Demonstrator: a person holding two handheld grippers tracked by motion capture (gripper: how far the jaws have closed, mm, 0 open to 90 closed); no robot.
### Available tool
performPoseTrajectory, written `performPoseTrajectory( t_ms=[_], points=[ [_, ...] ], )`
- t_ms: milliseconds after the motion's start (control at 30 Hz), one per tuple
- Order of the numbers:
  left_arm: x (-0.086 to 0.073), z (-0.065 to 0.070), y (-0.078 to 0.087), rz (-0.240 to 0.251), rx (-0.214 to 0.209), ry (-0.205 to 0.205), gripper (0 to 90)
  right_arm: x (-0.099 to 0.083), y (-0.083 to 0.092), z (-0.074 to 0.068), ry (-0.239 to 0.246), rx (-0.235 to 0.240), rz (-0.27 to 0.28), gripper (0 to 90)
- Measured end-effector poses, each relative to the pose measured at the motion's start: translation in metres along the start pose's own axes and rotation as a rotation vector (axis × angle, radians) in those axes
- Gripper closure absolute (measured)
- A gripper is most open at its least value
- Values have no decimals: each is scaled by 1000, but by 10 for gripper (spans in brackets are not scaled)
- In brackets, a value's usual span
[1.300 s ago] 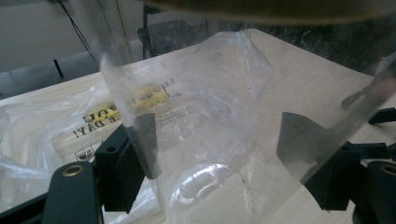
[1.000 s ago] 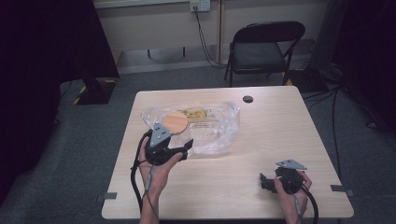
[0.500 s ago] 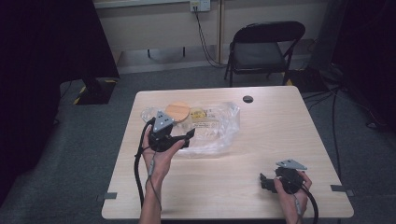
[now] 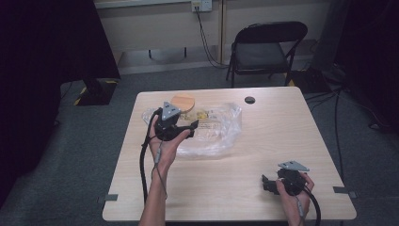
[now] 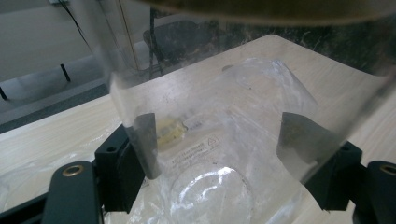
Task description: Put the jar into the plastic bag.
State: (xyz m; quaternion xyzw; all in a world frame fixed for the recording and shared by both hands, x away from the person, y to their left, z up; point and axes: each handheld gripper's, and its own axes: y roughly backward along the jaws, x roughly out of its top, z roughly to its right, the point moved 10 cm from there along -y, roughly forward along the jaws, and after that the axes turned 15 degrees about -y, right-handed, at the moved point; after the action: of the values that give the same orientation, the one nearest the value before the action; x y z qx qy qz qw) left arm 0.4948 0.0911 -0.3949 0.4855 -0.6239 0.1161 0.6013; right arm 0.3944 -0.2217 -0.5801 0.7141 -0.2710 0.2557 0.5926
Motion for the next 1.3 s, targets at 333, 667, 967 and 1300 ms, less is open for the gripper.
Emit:
performPoseTrajectory(
  t_ms=[333, 667, 967, 1300],
  points=[
    [-1, -5, -26, -25, 1, -19, 252, 0, 0, 0, 0, 0, 0, 0],
    [-12, -8, -51, -47, -8, -13, 252, 0, 0, 0, 0, 0, 0, 0],
    [-19, -15, -67, -57, -10, -8, 252, 0, 0, 0, 1, 0, 0, 0],
    [-30, -18, -83, -90, -18, -2, 252, 0, 0, 0, 1, 0, 0, 0]
  ],
)
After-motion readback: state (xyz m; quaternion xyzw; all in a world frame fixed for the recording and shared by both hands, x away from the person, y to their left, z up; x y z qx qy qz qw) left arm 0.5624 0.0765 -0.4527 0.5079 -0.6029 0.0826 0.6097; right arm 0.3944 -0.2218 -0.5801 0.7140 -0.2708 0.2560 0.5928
